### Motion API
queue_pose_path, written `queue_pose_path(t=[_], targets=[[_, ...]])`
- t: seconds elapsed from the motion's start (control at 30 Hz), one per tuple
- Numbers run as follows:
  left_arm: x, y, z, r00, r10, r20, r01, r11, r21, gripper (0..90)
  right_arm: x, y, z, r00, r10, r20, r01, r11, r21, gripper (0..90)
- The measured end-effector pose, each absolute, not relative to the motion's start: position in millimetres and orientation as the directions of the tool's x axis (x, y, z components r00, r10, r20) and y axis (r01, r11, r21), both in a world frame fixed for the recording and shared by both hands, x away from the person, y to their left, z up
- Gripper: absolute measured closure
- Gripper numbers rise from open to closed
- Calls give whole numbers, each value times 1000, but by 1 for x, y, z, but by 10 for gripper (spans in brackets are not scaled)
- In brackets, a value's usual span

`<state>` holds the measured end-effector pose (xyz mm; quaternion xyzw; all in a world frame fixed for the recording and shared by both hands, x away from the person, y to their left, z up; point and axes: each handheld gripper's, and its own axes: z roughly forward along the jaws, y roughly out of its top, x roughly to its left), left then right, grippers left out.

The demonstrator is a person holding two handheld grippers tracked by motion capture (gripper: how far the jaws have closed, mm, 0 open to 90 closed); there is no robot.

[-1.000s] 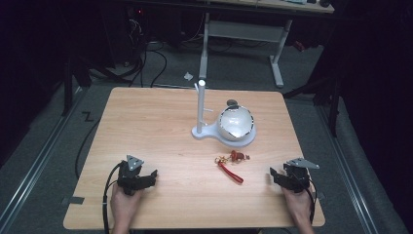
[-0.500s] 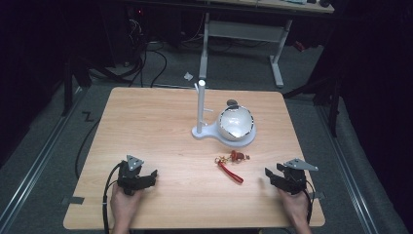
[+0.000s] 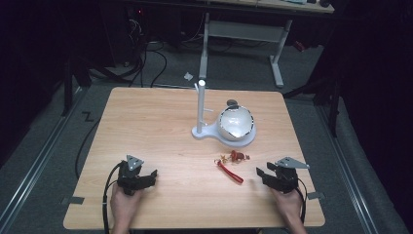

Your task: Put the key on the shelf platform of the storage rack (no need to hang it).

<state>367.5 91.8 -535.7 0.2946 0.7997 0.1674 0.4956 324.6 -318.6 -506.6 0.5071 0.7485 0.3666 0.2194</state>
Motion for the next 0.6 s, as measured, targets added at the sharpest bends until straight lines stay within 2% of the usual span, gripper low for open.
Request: queue_pose_path(t=[0.37, 0.6], targets=[[367, 91, -536, -335, 638, -693, 304, 770, 561, 205, 340, -297, -500, -439, 898, 25, 581, 263, 771, 444], [367, 92, -536, -332, 642, -691, 306, 767, 564, 205, 351, -286, -495, -470, 880, 65, 577, 251, 778, 425]])
